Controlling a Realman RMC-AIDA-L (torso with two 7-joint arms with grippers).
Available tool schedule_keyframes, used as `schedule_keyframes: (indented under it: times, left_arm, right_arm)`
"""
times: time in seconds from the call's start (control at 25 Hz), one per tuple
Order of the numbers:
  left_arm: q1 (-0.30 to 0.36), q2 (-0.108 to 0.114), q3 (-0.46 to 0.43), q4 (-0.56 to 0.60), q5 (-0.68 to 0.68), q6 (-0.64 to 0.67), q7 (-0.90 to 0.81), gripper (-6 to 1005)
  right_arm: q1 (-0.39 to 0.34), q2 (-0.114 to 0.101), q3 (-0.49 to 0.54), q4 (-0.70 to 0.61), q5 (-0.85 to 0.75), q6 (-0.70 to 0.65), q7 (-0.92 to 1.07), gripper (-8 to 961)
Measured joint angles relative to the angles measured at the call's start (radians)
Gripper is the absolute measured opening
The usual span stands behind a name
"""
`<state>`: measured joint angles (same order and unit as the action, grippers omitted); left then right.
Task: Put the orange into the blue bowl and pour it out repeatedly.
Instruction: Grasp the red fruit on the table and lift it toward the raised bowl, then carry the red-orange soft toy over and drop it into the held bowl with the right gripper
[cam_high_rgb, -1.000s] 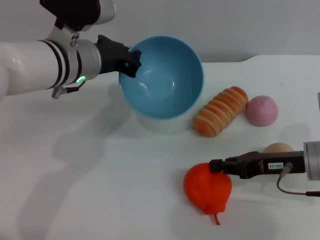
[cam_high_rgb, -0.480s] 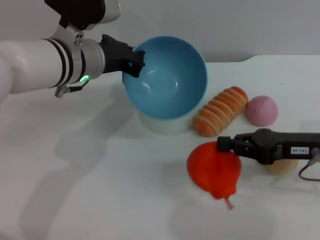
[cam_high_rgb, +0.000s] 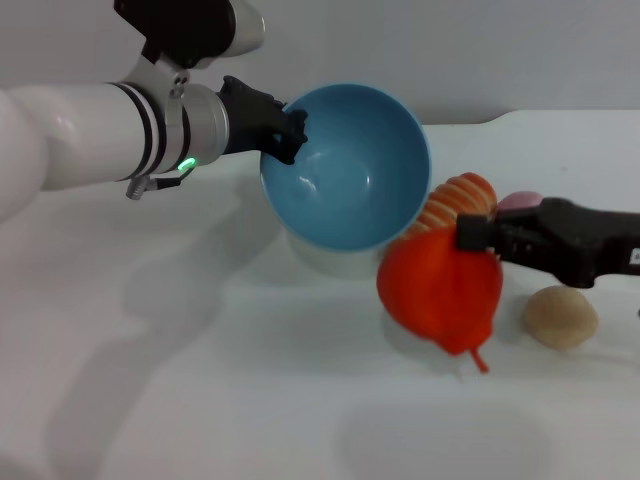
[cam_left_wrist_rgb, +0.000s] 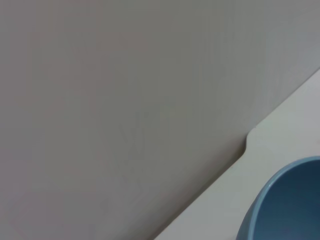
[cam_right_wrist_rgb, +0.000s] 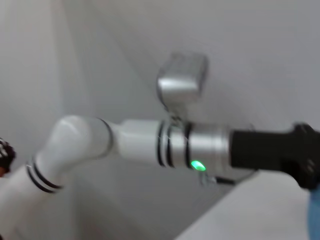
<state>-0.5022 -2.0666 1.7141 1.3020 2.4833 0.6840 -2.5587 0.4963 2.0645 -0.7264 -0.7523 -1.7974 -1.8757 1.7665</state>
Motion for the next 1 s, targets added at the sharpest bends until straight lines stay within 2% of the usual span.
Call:
schedule_keyframes:
  times: [0.2,0.32,0.44,0.76,1.0]
  left_arm:
    - [-0.001,0.000,0.006,-0.011,0.000,0.025,0.000,0]
    - [-0.017,0.000,0.025,0.000,-0.018,0.144,-0.006,0]
    - [-0.021,0.000,0.033,0.013,-0.024,0.177,-0.008,-1]
    - [-0.021,0.004,0.029,0.083,-0.064,0.304,-0.010,-1]
    - [-0.024,0.000,0.060,0.091,-0.073,0.311,-0.011,-1]
  right_arm:
    - [-0.008,-0.001,0.004,-0.042,0.049,-0.030,0.005,3]
    - [-0.002,-0.001,0.011,-0.047,0.057,-0.024,0.008,3]
    - [0.001,-0.001,0.013,-0.049,0.058,-0.014,0.008,3]
    - [-0.006,-0.012,0.013,-0.042,0.053,0.052,0.002,2]
    - [0.003,-0.011,0.006,0.009,0.051,0.140,-0.002,28]
